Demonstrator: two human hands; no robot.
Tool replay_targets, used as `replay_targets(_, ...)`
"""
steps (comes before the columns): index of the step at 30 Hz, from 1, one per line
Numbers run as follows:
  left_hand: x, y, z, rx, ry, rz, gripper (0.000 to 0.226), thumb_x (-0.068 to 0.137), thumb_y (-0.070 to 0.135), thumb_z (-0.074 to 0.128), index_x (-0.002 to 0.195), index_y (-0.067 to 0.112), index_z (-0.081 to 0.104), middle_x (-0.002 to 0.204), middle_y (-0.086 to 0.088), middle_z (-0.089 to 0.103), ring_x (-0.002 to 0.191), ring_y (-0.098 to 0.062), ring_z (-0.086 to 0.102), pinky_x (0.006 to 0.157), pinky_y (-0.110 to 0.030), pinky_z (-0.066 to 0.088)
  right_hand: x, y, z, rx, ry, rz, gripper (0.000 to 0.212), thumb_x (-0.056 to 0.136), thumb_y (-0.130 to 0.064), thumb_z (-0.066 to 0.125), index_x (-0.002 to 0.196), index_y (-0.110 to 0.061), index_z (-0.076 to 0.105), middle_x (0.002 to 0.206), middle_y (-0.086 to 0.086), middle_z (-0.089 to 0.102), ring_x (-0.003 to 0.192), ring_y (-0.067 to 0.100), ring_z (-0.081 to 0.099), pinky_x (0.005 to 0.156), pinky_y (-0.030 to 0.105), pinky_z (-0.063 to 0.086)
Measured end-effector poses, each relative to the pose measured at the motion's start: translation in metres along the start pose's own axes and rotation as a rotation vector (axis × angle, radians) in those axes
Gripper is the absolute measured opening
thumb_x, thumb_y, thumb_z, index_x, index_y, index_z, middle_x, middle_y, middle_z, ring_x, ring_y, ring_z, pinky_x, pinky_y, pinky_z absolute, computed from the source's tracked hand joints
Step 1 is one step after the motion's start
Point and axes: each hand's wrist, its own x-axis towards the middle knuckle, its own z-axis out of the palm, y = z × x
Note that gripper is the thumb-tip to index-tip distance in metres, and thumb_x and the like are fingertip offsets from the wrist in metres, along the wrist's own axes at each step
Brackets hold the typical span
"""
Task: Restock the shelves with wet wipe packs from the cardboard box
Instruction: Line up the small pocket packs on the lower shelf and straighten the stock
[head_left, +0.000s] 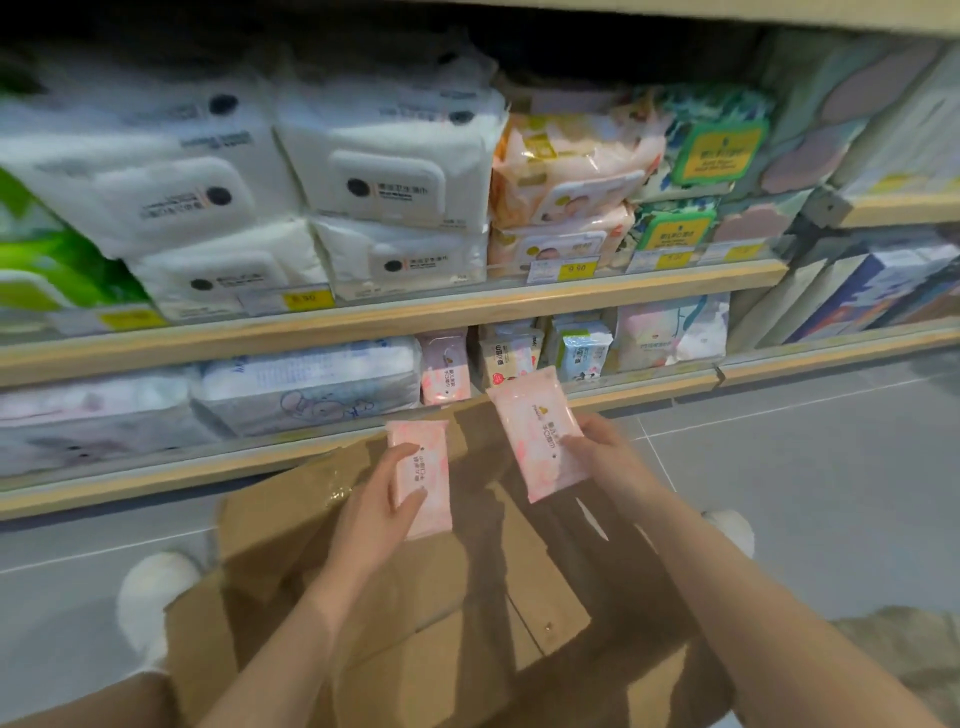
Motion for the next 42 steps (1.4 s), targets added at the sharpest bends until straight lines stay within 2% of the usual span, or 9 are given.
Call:
replay_targets(6, 0.016, -0.016, -0.037, 0.019, 0.127, -0.058, 0.053, 0.090, 0.024, 0.061, 0.131, 0.047, 0.035, 0.128, 0.001, 0.058, 0.104, -0.019, 0.058, 0.076, -0.042, 0.056, 0.034, -0.023, 0.019, -0.140, 0.006, -0.118, 0.010, 0.093, -0.012, 0.055, 0.098, -0.015, 0.047, 0.114, 0.008, 0.063, 0.096, 0.022, 0.064, 0.066, 0.023, 0.050)
replay_targets(11, 0.026, -0.025, -0.038, -0.029, 0.137, -0.147, 0.082, 0.091, 0.027, 0.058, 0.149, 0.038, 0.002, 0.130, 0.011, 0.052, 0.112, -0.018, 0.056, 0.084, -0.039, 0.052, 0.071, -0.033, 0.045, -0.313, 0.001, -0.206, 0.013, 0.092, -0.015, 0.056, 0.103, -0.011, 0.051, 0.099, 0.000, 0.060, 0.090, 0.017, 0.060, 0.077, 0.034, 0.052)
replay_targets(16, 0.039, -0.039, -0.033, -0.111, 0.162, -0.258, 0.051, 0.087, 0.023, 0.066, 0.133, 0.023, 0.044, 0.118, 0.010, 0.059, 0.102, -0.012, 0.059, 0.071, -0.024, 0.051, 0.101, -0.025, 0.068, -0.353, 0.061, -0.180, 0.015, 0.091, -0.011, 0.056, 0.105, -0.010, 0.051, 0.102, 0.004, 0.057, 0.095, 0.022, 0.056, 0.077, 0.031, 0.043)
replay_targets(18, 0.041, -0.043, -0.032, -0.137, 0.166, -0.286, 0.049, 0.087, 0.024, 0.066, 0.130, 0.020, 0.043, 0.116, 0.011, 0.058, 0.096, -0.009, 0.057, 0.066, -0.020, 0.050, 0.112, -0.021, 0.074, -0.371, 0.091, -0.183, 0.018, 0.090, -0.008, 0.055, 0.108, -0.008, 0.052, 0.101, 0.004, 0.056, 0.093, 0.021, 0.053, 0.075, 0.029, 0.039)
replay_targets(23, 0.044, -0.056, -0.027, -0.154, 0.172, -0.277, 0.040, 0.087, 0.026, 0.065, 0.117, 0.031, 0.039, 0.119, 0.005, 0.063, 0.101, -0.011, 0.062, 0.080, -0.039, 0.057, 0.143, -0.015, 0.096, -0.441, 0.094, -0.173, 0.022, 0.090, -0.005, 0.051, 0.112, -0.006, 0.054, 0.103, 0.006, 0.058, 0.097, 0.026, 0.055, 0.079, 0.033, 0.044)
replay_targets(30, 0.048, -0.063, -0.026, -0.139, 0.176, -0.255, 0.041, 0.086, 0.030, 0.066, 0.114, 0.042, 0.037, 0.099, 0.034, 0.053, 0.097, -0.003, 0.061, 0.078, -0.041, 0.057, 0.172, -0.008, 0.123, -0.506, 0.192, -0.197, 0.009, 0.096, -0.007, 0.043, 0.101, -0.006, 0.050, 0.090, 0.006, 0.052, 0.081, 0.023, 0.047, 0.071, 0.027, 0.033)
replay_targets(35, 0.048, -0.058, -0.027, -0.154, 0.190, -0.247, 0.041, 0.085, 0.030, 0.066, 0.113, 0.039, 0.037, 0.103, 0.022, 0.057, 0.097, -0.005, 0.060, 0.081, -0.039, 0.055, 0.180, -0.008, 0.130, -0.598, 0.261, -0.173, 0.011, 0.095, -0.004, 0.040, 0.093, -0.004, 0.050, 0.087, 0.010, 0.052, 0.077, 0.024, 0.044, 0.069, 0.029, 0.032)
replay_targets(39, 0.044, -0.052, -0.029, -0.236, 0.177, -0.258, 0.039, 0.086, 0.027, 0.066, 0.112, 0.038, 0.041, 0.108, 0.016, 0.062, 0.098, -0.006, 0.062, 0.078, -0.038, 0.057, 0.166, -0.010, 0.119, -0.616, 0.197, -0.189, 0.022, 0.095, -0.006, 0.043, 0.112, 0.001, 0.055, 0.096, 0.013, 0.060, 0.089, 0.028, 0.056, 0.069, 0.024, 0.032)
replay_targets(42, 0.044, -0.042, -0.031, -0.310, 0.179, -0.270, 0.036, 0.085, 0.017, 0.068, 0.107, 0.034, 0.047, 0.106, 0.011, 0.066, 0.098, -0.008, 0.064, 0.079, -0.036, 0.057, 0.142, -0.012, 0.106, -0.521, 0.133, -0.271, 0.033, 0.092, -0.018, 0.058, 0.121, -0.003, 0.056, 0.109, 0.010, 0.064, 0.099, 0.024, 0.060, 0.072, 0.018, 0.038)
